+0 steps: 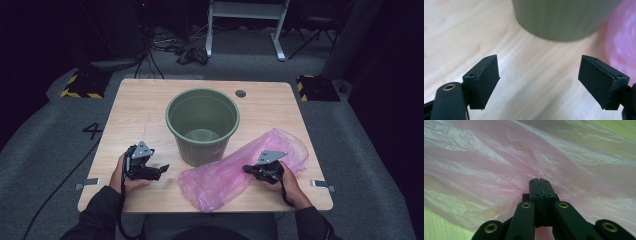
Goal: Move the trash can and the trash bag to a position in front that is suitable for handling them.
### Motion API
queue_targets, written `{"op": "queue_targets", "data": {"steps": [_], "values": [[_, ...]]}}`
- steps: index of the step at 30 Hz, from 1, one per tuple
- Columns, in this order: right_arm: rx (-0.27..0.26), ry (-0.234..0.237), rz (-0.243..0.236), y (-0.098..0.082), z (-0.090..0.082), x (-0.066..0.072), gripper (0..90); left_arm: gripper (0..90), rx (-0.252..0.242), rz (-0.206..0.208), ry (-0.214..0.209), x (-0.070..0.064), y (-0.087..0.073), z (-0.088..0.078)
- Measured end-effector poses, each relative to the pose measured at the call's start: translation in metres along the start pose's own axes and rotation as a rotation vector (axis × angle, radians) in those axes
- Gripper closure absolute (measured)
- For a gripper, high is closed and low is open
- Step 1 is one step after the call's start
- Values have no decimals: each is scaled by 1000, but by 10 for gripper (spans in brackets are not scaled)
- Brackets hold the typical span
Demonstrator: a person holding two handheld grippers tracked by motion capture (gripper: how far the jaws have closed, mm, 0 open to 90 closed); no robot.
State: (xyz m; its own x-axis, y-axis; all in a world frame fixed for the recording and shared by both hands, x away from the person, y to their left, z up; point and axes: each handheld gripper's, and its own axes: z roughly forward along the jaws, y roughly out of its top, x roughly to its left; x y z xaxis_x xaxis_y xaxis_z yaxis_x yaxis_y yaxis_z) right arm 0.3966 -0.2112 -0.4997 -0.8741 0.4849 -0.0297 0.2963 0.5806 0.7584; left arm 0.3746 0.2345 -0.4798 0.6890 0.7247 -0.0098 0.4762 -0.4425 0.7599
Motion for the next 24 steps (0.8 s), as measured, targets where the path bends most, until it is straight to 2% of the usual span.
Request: {"op": "queue_targets", "data": {"steps": [4, 6, 8, 9, 11, 14, 15, 18, 23, 24], "values": [[-19, -35, -20, 1, -5, -3, 900, 165, 51, 13, 12, -2, -7, 5], [-30, -38, -26, 1, -7, -4, 900, 166, 61, -6, 25, 1, -9, 6], [-46, -51, -35, 0, -12, -5, 900, 171, 66, -27, 27, 4, -11, 7], [-76, -51, -36, -2, -20, -7, 900, 171, 68, -46, 28, 7, -12, 8], [-85, -56, -41, -3, -23, -8, 900, 172, 71, -68, 25, 14, -15, 9], [-113, -74, -46, -4, -33, -9, 900, 169, 85, -73, 34, 18, -17, 11], [-137, -83, -48, -3, -39, -9, 900, 168, 81, -80, 37, 18, -18, 11], [-167, -100, -53, -2, -47, -9, 900, 153, 92, -43, 56, 16, -17, 12], [-200, -127, -60, 1, -58, -10, 900, 145, 72, -44, 56, 17, -19, 14], [-226, -139, -61, 2, -66, -11, 900, 145, 71, -42, 57, 17, -19, 14]]}}
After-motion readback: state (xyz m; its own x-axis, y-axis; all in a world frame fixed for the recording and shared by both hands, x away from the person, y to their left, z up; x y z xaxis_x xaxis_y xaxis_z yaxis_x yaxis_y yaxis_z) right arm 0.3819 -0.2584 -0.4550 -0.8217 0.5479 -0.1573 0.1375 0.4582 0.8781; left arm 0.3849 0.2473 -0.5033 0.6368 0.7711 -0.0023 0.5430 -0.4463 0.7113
